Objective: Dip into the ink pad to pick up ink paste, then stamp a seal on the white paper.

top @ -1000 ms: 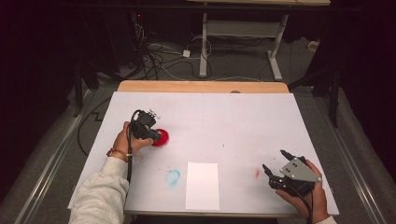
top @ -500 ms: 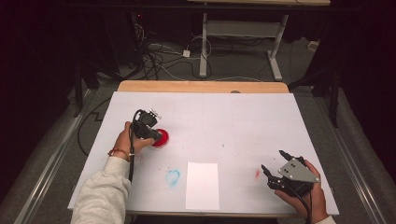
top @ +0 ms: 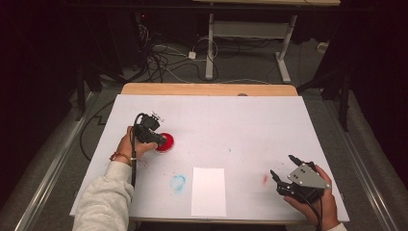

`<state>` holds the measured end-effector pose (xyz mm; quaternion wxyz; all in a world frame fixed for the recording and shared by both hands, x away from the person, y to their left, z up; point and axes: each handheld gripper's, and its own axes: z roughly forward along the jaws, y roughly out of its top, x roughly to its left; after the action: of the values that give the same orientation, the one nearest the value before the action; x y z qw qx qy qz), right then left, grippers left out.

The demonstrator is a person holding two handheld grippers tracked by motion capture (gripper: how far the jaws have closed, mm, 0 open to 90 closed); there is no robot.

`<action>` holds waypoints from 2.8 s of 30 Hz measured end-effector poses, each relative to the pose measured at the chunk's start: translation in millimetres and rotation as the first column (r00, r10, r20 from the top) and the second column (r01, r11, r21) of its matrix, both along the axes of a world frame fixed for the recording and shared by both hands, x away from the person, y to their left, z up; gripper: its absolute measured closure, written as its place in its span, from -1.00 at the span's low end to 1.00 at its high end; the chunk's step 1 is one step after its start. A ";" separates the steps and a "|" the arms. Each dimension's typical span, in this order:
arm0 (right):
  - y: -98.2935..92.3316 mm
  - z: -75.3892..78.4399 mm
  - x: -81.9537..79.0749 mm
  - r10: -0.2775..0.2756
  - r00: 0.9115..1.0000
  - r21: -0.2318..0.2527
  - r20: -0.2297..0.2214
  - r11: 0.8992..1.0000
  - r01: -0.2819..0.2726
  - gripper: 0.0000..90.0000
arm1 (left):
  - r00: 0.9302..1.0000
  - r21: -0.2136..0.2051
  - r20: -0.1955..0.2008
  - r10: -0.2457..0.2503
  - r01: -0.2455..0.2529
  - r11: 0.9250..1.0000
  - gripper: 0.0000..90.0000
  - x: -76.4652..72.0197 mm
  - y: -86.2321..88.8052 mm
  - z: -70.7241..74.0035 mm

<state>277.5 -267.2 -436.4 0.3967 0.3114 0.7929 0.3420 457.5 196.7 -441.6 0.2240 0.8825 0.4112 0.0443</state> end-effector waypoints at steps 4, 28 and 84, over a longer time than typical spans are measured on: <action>-1.0 0.2 -0.8 -0.003 1.000 0.002 0.003 1.000 0.003 -0.41 | 1.000 0.007 0.003 0.000 0.000 1.000 0.64 -0.1 -0.9 0.1; -1.0 3.0 -1.0 0.001 1.000 -0.005 0.023 1.000 -0.001 -0.40 | 0.990 0.006 0.143 -0.011 0.010 1.000 0.64 -21.5 0.0 24.1; 10.8 5.5 8.8 0.058 0.998 0.011 0.030 0.998 -0.059 -0.40 | 0.952 -0.044 0.259 -0.161 0.178 0.983 0.64 -70.7 -26.7 58.0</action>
<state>286.4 -256.4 -430.8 0.3962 0.2855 0.7938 0.3626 386.8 170.0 -383.6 0.3075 0.8935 0.3030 0.1240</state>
